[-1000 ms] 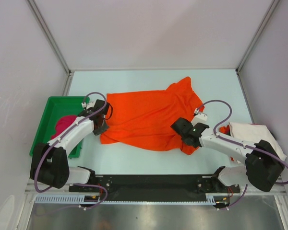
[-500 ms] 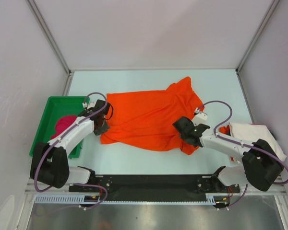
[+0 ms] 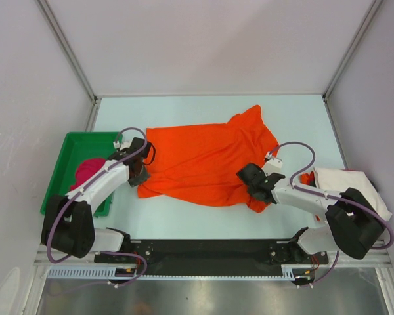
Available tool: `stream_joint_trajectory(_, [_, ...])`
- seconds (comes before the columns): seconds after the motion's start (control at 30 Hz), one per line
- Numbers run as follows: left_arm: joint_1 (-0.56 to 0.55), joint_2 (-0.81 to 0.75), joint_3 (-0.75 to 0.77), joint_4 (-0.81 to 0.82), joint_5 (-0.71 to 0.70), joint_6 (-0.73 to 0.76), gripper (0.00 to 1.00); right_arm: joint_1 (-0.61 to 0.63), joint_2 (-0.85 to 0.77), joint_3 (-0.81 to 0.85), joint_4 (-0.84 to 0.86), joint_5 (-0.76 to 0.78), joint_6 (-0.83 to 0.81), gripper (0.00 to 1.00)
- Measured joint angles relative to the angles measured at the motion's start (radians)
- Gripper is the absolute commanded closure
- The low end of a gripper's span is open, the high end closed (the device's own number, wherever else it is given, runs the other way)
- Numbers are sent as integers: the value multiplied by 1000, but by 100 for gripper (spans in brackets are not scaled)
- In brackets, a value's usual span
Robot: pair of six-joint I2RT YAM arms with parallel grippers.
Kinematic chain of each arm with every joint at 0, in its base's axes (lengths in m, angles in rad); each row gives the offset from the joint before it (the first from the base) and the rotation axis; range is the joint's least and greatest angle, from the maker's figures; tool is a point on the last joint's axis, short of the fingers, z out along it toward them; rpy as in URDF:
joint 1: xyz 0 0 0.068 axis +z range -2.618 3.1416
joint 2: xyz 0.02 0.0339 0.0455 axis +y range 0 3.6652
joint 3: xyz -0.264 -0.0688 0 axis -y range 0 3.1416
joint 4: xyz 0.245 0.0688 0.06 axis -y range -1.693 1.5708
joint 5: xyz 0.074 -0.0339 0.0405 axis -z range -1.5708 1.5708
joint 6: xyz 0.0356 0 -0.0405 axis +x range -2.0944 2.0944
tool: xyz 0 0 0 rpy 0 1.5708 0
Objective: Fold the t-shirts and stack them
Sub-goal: Grap the side of the flattened tshirt closest away from the robot with both arms
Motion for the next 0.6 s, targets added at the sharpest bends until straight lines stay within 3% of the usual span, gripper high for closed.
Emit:
stream_joint_trajectory(0.43, [-1, 0, -7, -3, 0, 0, 100, -3, 15, -48, 39, -22, 16, 83])
stream_joint_trajectory(0.57, [-2, 0, -7, -3, 0, 0, 100, -3, 13, -53, 49, -22, 20, 100])
stream_joint_trajectory(0.6, [-3, -1, -7, -3, 0, 0, 100, -3, 11, -55, 50, -22, 22, 100])
